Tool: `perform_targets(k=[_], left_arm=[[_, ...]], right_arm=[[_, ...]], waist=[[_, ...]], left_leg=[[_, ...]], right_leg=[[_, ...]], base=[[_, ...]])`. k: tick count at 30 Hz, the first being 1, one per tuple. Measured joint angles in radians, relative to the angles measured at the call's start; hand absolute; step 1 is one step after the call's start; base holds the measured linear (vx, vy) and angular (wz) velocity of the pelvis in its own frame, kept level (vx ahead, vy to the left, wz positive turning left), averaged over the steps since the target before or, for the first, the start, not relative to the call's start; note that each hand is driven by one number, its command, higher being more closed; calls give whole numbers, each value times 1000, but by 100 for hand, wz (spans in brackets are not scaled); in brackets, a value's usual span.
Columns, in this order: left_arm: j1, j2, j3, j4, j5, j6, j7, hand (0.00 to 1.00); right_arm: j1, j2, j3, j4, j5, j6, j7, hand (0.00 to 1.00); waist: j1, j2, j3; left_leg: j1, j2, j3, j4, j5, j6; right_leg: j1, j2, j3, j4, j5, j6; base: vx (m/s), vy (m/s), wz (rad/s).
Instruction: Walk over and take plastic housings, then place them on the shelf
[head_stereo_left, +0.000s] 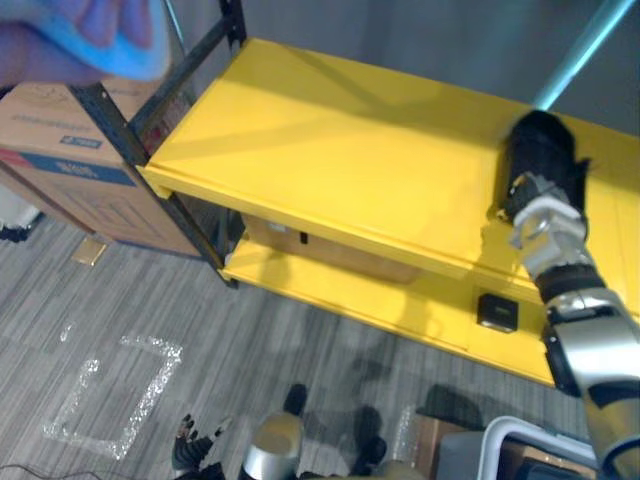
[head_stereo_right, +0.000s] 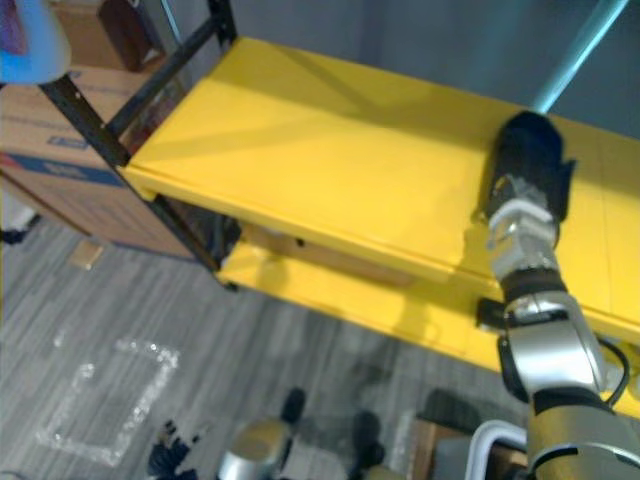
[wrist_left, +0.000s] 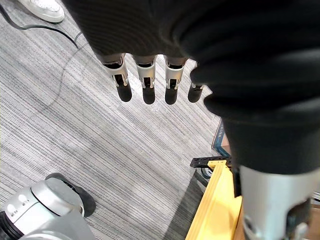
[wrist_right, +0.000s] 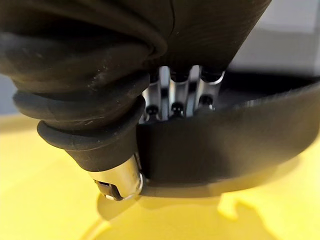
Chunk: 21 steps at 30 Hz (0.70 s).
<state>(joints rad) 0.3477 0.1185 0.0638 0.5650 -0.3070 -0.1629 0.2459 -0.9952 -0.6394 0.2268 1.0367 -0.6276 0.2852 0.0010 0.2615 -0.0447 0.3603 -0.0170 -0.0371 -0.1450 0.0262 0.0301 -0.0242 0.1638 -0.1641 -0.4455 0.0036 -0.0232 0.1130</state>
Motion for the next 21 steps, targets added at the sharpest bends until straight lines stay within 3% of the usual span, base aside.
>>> perform_targets(k=[8, 12, 15, 21], left_arm=[[-1, 1, -1, -34, -1, -1, -14, 0], [-1, 1, -3, -36, -5, -1, -13, 0], [-1, 1, -5, -38, -9, -1, -13, 0], [-1, 1, -5, -82, -9, -2, -13, 0]], right_arm=[[1, -25, -10, 5, 26, 43, 3, 100], [1, -30, -10, 4, 24, 39, 1, 100], [2, -35, -10, 5, 14, 14, 1, 100], [9, -55, 3, 5, -79, -87, 2, 100]], waist=[[-2, 8, 24], [-2, 12, 41], [-2, 12, 42], [-2, 11, 56]], left_leg=[[-16, 4, -7, 16, -3, -4], [-19, 9, -6, 18, -2, -5], [-20, 10, -3, 18, -2, -5], [-21, 11, 2, 16, -2, -5]], right_leg=[[-8, 5, -8, 8, -1, -3], [-17, 7, -7, 19, -5, -8], [-22, 7, -2, 22, -6, -9], [-26, 7, 5, 23, -6, -9]], base=[[-10, 1, 2], [0, 0, 0], [-5, 4, -5], [2, 3, -2]])
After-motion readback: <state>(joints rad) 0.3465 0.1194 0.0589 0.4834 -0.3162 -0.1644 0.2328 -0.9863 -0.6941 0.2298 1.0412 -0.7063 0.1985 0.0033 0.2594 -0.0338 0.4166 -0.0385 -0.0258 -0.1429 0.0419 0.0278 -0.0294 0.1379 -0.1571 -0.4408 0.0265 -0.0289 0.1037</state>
